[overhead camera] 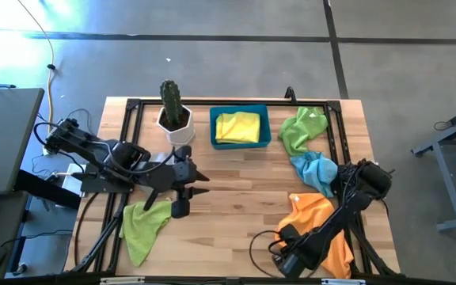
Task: Fold microfiber towels
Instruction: Fold the orange microfiber towel
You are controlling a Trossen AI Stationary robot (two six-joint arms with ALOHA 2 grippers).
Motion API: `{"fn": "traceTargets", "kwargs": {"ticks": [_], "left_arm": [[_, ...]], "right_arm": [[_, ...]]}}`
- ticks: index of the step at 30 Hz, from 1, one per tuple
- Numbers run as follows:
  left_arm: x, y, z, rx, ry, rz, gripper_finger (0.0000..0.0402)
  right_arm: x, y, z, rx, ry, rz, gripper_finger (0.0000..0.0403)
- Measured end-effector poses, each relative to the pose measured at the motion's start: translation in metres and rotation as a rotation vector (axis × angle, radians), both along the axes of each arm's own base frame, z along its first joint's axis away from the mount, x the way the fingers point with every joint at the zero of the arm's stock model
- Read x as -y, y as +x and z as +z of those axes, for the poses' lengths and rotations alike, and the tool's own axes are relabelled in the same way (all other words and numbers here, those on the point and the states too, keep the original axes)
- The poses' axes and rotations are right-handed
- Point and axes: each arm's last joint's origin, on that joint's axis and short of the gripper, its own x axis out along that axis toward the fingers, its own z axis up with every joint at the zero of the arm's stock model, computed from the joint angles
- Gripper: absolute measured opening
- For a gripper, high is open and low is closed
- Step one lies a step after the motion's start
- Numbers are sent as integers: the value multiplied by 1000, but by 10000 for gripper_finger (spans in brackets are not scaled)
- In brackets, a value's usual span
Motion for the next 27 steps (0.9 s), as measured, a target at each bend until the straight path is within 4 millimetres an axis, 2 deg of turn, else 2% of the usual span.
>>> {"fn": "traceTargets", "kwargs": {"ticks": [4, 8, 12, 16, 20, 23, 27], "left_arm": [[-2, 1, 0, 2, -5, 15, 131], [-5, 1, 0, 4, -6, 24, 131], [-6, 2, 0, 4, -6, 29, 131], [-6, 2, 0, 2, 0, 23, 131], [-6, 2, 0, -1, 16, 6, 131], [-6, 2, 0, -3, 30, -4, 131], [-6, 2, 0, -6, 44, -15, 131]], "right_arm": [[5, 4, -9, 50, 44, 38, 144], [13, 18, -11, 124, 49, 132, 144], [29, 42, -10, 254, -18, 226, 144], [55, 72, -10, 377, -126, 269, 144], [76, 93, -8, 429, -110, 268, 144], [81, 98, 1, 459, -53, 271, 144], [78, 89, 13, 447, -56, 273, 144]]}}
